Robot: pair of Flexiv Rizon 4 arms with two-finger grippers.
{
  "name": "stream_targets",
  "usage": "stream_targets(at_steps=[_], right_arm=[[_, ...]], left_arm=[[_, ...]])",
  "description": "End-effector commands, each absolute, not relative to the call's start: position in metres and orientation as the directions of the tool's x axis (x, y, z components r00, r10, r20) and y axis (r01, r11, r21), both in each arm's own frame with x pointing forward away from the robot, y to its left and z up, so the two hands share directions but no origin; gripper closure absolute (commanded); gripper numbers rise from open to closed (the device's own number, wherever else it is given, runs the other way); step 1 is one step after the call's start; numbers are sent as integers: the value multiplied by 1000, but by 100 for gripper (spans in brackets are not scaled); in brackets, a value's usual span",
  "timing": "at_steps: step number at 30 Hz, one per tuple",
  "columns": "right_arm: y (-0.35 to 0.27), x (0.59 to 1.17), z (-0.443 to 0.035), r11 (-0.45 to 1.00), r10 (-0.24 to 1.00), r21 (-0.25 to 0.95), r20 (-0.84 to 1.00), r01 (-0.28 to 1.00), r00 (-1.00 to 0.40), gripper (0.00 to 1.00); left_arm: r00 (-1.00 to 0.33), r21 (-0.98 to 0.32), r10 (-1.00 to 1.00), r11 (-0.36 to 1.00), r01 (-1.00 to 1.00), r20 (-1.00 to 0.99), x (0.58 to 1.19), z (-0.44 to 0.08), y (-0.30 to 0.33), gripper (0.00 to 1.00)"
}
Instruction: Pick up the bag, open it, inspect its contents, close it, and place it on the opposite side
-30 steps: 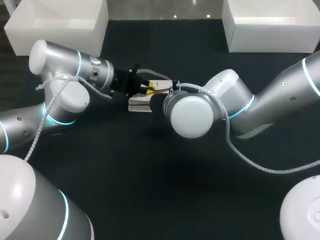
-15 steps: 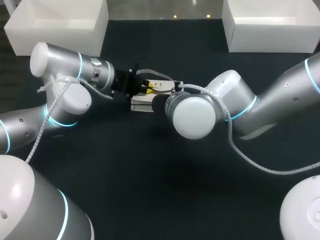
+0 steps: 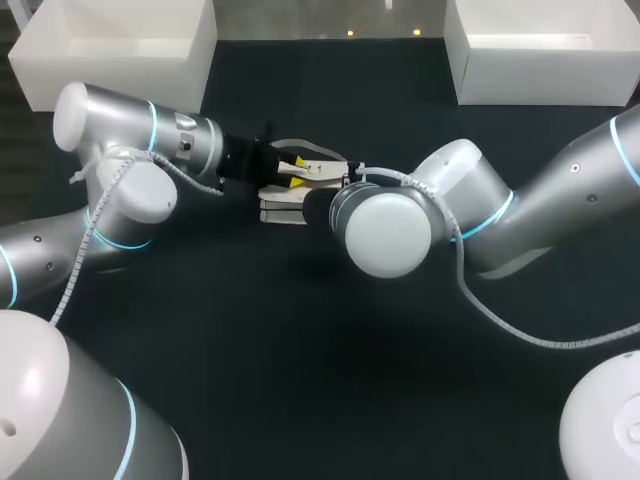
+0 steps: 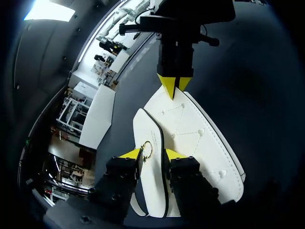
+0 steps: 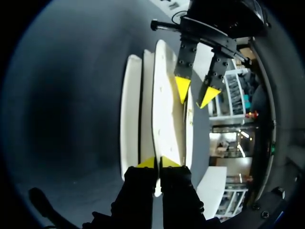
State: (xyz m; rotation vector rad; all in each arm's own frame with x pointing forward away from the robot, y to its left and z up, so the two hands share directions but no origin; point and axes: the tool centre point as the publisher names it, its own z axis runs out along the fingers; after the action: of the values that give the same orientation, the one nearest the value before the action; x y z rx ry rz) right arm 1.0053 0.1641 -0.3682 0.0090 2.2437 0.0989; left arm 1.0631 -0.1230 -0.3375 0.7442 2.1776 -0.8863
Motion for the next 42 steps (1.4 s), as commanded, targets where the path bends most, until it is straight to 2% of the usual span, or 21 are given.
stream_targets(at_steps=[1,6,7,8,9,10,19,29,38,40,42], right_arm=[[164,1006,-371,997,41,77,-783,-31,-621,100],[164,1001,-373,997,39,77,-778,-33,-627,100],[164,1000,-373,996,40,78,-777,-32,-628,94],[164,999,-373,996,43,79,-776,-30,-629,66],[163,998,-372,996,47,82,-776,-27,-629,46],[162,997,-370,996,52,86,-777,-24,-627,0],[146,994,-334,991,115,131,-751,24,-651,0],[135,1007,-299,988,123,151,-575,42,-809,0],[128,1018,-292,987,134,136,-425,83,-895,0],[124,1022,-296,984,156,133,-345,116,-925,0],[124,1022,-296,984,156,133,-345,116,-925,0]], left_arm=[[-615,-388,212,610,691,-760,1054,-327,-119,0],[-628,-412,169,622,666,-760,1049,-310,-112,0],[-633,-422,160,621,661,-757,1048,-308,-111,0],[-635,-425,157,620,659,-756,1047,-305,-109,0],[-637,-427,154,623,656,-755,1046,-303,-108,0],[-643,-436,144,623,650,-752,1045,-301,-107,0],[-710,-491,79,669,558,-699,1036,-284,-92,0],[-872,-574,41,738,355,-488,1020,-273,-74,0],[-936,-573,101,767,290,-338,1000,-271,-71,0],[-931,-520,139,797,308,-338,997,-270,-70,0],[-931,-520,139,797,308,-338,997,-270,-70,0]])
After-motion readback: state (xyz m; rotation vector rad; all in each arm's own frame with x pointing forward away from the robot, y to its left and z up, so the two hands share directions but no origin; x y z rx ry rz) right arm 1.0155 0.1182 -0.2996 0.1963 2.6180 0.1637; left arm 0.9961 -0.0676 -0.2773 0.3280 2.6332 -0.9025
